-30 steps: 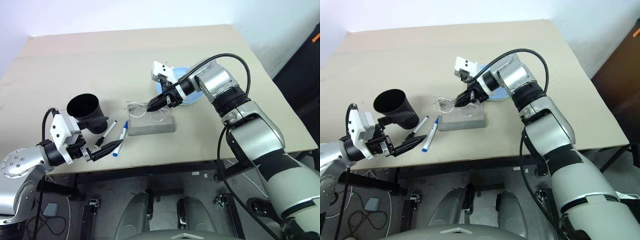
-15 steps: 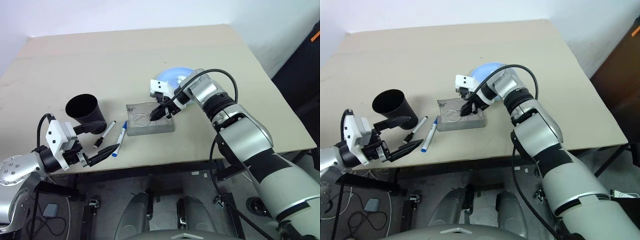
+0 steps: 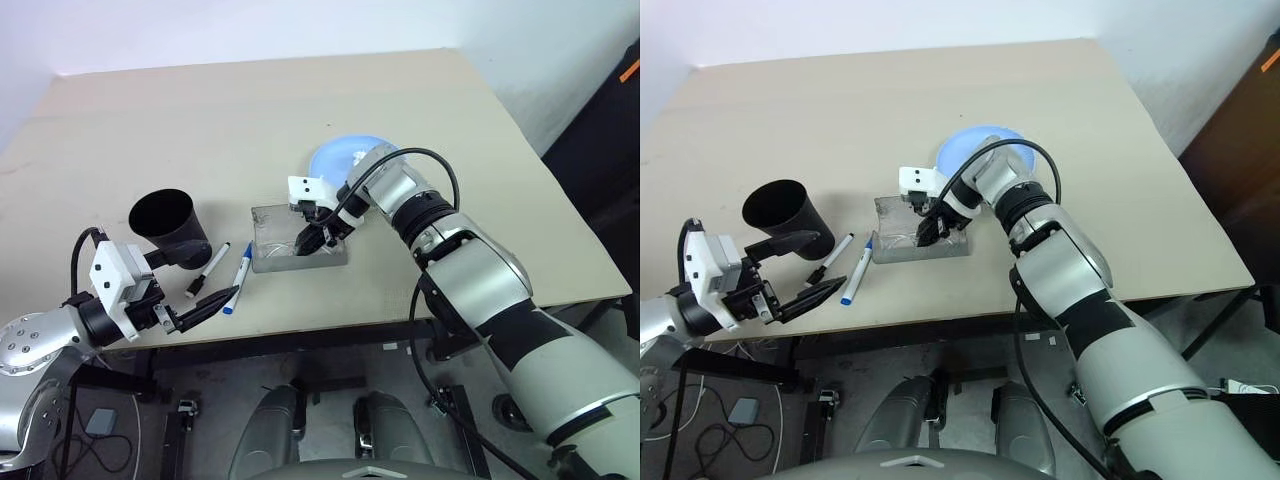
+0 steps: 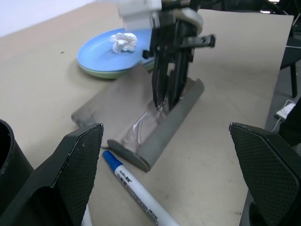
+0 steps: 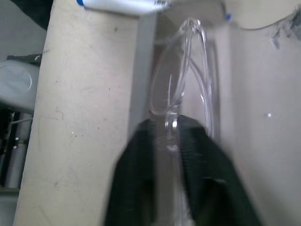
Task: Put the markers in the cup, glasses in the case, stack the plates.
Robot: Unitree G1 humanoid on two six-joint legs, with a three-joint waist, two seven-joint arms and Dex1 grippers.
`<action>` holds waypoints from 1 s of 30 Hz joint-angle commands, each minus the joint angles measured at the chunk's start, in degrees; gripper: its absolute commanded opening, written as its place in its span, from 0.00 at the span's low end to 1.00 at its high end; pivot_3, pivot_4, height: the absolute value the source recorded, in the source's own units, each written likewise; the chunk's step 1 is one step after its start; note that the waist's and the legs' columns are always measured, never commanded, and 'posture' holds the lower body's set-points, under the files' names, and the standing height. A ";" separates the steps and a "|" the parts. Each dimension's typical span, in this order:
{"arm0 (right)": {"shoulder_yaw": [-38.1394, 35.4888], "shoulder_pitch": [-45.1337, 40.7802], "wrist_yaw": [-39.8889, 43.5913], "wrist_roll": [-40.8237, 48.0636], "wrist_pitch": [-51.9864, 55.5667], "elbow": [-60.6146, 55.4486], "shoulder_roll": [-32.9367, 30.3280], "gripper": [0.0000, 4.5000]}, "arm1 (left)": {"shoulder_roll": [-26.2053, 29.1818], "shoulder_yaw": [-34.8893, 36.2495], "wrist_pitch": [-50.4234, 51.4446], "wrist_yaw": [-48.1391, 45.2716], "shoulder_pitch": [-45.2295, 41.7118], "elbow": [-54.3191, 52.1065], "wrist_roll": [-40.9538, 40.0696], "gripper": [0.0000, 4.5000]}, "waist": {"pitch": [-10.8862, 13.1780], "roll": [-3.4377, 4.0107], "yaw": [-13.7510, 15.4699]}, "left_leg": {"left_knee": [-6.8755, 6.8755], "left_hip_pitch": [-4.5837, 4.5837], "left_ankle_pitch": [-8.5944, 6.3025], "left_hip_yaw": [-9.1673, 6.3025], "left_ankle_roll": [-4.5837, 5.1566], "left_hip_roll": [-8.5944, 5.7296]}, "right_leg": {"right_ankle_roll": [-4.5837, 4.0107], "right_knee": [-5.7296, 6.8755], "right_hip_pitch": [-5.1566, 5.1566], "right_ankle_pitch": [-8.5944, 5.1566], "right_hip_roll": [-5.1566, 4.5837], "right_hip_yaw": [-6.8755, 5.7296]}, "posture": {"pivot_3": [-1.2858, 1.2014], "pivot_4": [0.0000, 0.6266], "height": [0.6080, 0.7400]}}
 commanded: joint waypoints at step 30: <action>-5.18 -3.73 4.88 -0.94 9.63 0.42 0.68 0.87 | -1.31 -1.29 -4.98 -4.39 -2.23 5.58 2.40 1.00 | 0.00 -0.01 -0.10 | -0.04 0.02 0.05 0.01 -0.06 0.00 | -0.03 0.01 0.00 0.04 0.02 0.01 | 0.52 0.24 0.79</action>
